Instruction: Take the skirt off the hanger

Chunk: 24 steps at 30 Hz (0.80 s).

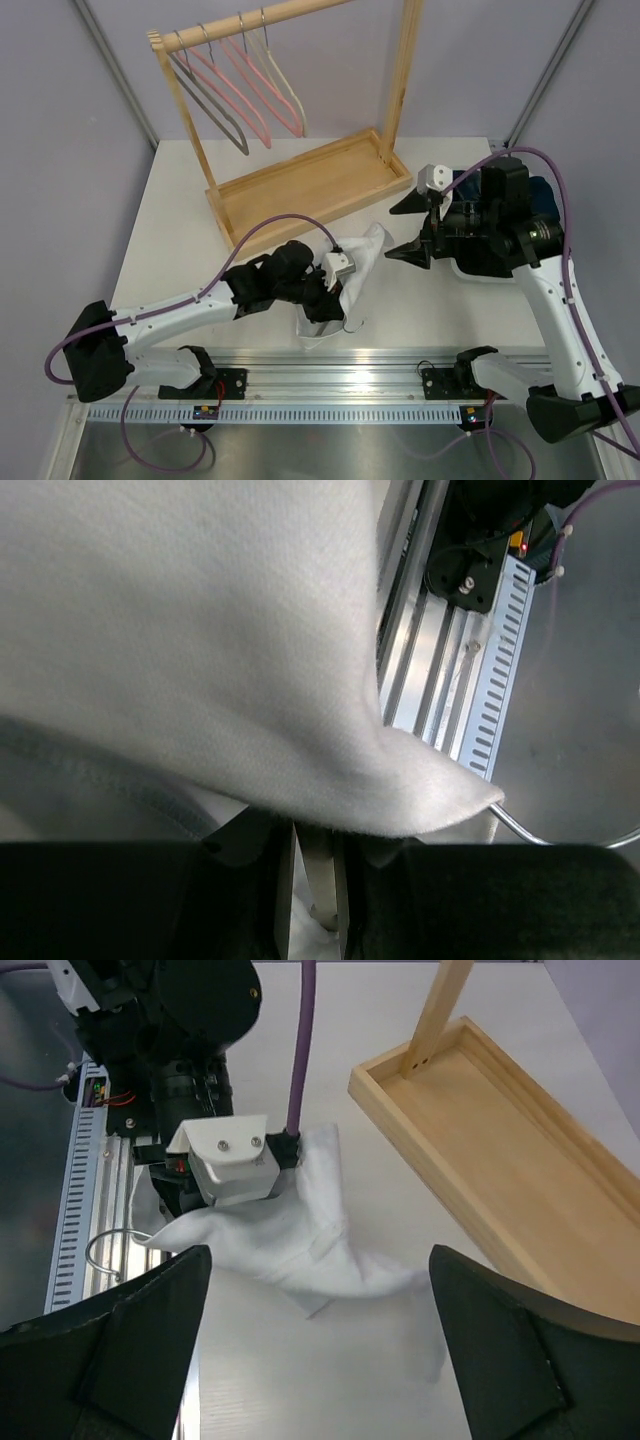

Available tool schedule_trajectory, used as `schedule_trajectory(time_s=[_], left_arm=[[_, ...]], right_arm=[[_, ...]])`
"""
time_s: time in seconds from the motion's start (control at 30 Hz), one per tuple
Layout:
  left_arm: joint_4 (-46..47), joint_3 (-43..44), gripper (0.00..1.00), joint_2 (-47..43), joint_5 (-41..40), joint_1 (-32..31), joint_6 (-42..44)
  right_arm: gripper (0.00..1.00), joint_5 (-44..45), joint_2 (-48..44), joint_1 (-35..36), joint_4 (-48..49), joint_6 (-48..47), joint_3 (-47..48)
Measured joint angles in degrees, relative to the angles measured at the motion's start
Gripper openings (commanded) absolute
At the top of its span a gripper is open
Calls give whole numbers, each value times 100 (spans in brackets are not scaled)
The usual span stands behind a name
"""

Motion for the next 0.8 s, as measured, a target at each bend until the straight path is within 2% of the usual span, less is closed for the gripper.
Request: schedule_trajectory(time_s=[0.13,0.27,0.4,0.63,0.73,0.8], left_arm=[[-234,92,0,146,92,-116,125],[-363,173,0,264,120,-192,177],[-420,197,0,282,133,-208,192],[-433,216,0,282,175,-210,205],[-433,216,0,282,192,-210,203],[-433,216,0,282,197,-210,199]], right_arm=[[92,-131,813,299,-1333,-1674,1051],[90,129,1294,846,-2013,-2522,1093],[84,417,1375,1156,-2284,-2841,935],[73,778,1412,1187,-2319,-2957,844],[65,866,1464,1209,-2249,-2905,815],[54,911,1495,1248,-2151,-2837,787]])
